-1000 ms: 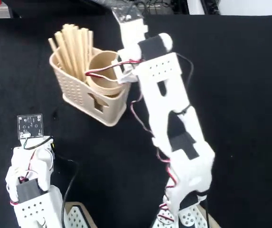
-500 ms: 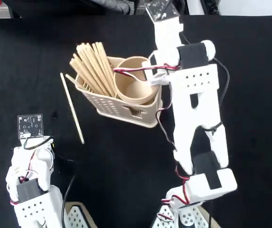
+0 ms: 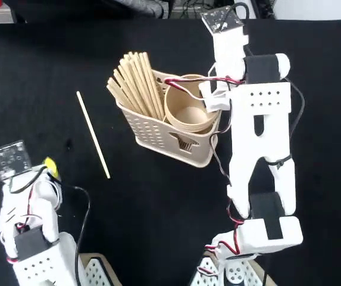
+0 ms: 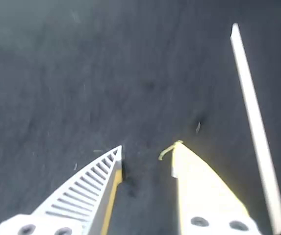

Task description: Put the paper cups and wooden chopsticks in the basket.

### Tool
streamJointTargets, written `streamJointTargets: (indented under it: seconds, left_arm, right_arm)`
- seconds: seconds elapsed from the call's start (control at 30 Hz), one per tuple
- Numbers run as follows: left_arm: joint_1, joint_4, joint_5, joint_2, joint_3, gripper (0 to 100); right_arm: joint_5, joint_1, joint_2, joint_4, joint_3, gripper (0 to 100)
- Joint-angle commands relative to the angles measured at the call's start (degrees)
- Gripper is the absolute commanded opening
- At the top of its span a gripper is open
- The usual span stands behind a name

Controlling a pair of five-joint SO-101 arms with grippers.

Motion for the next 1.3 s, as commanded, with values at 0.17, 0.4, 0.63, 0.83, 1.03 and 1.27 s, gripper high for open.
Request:
streamJointTargets:
  seconds: [0.17, 0.4, 0.63, 0.83, 1.03, 1.27]
  left_arm:
    - [8.6, -0.7, 10.9, 10.2, -16.5, 19]
    - [14.3, -1.4, 12.7, 35.6, -32.7, 19]
    - [17.3, -2.0, 18.0, 65.8, -52.4, 19]
    - [18.9, 0.4, 18.9, 88.6, -67.2, 19]
    - [18.9, 9.4, 19.0, 108.9, -87.2, 19]
    - [18.9, 19.2, 19.2, 131.4, -113.5, 19]
  right_arm:
    - [10.3, 1.1, -4.9, 1.8, 5.7, 17.7]
    - [10.8, 1.2, -5.0, 1.8, 6.8, 27.2]
    - [8.9, 5.3, -7.8, 1.9, -0.9, 27.5]
    - [8.9, 9.1, -15.5, 1.9, 0.2, 27.5]
    - [9.0, 8.7, -25.5, 1.8, 8.0, 27.5]
    - [9.1, 9.1, -37.2, 1.8, 13.8, 27.5]
